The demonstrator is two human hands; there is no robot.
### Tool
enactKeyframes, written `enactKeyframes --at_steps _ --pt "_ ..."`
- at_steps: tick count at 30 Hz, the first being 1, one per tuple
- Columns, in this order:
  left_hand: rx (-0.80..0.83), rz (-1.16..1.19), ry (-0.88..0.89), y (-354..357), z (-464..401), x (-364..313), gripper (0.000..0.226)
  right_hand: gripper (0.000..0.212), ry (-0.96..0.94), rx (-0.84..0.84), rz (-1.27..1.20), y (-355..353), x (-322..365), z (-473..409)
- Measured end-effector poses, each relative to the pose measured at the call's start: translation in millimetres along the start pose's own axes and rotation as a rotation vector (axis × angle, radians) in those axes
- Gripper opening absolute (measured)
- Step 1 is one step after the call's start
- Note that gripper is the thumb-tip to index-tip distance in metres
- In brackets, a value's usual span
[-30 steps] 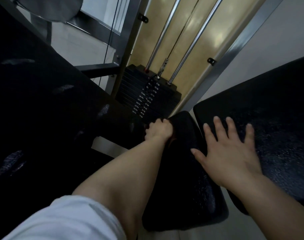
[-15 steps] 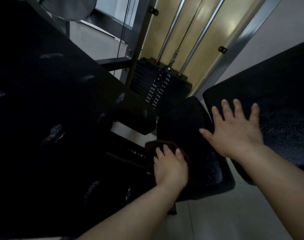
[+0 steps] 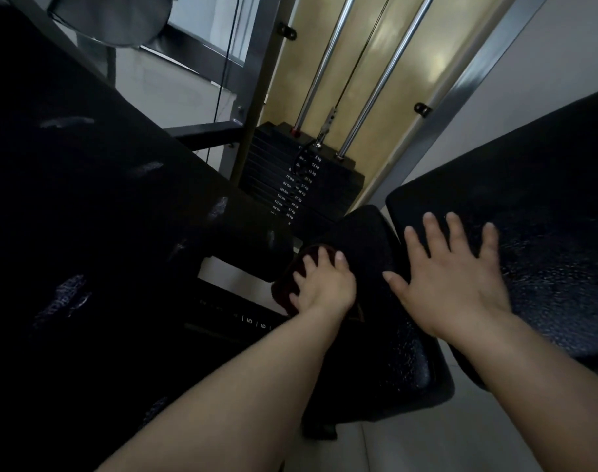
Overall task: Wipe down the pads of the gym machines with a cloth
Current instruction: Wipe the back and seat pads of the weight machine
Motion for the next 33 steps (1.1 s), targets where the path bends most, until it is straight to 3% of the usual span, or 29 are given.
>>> enactKeyframes --at_steps 6,11,12,15,16,18,19,23,29,33 --pt "-0.004 -0.028 0.077 0 -6 9 0.051 0.073 0.000 0.004 -0.005 -1 0 2" --pt "-0.079 -0.009 0.182 3 74 30 0.047 0.073 -0.004 -0.001 -0.003 -2 1 2" --pt "-0.037 -0.042 0.252 5 98 26 0.050 0.073 -0.003 -0.002 -0.005 -2 0 3" --pt "0.030 -0.073 0.426 9 129 21 0.095 0.072 -0.008 -0.014 -0.001 -2 0 4" --pt "0.006 -0.075 0.468 6 125 18 0.087 0.072 -0.010 -0.013 0.000 -2 0 4" --pt "-0.048 -0.019 0.489 1 104 10 0.049 0.072 -0.013 -0.006 0.000 -2 0 4" --pt "-0.060 0.007 0.462 -1 90 7 0.044 0.072 -0.013 -0.004 0.001 -2 0 4" --pt "-0.049 0.028 0.280 2 17 -5 0.055 0.071 -0.013 -0.009 -0.001 -4 0 4" --pt "-0.048 -0.009 0.364 -6 -61 -48 0.046 0.070 -0.019 0.013 -0.020 -4 0 4" --pt "0.008 0.010 0.262 -10 -93 -55 0.038 0.070 -0.031 0.023 -0.033 -4 0 4"
Point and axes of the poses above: each hand's wrist, its own z-axis away from the middle knuckle, its own y-axis out of the palm, x = y × z, the point moved 9 cm from there along -z, towards the middle knuckle, and after that the axes turned 7 degrees about z, right-handed, at the moved point
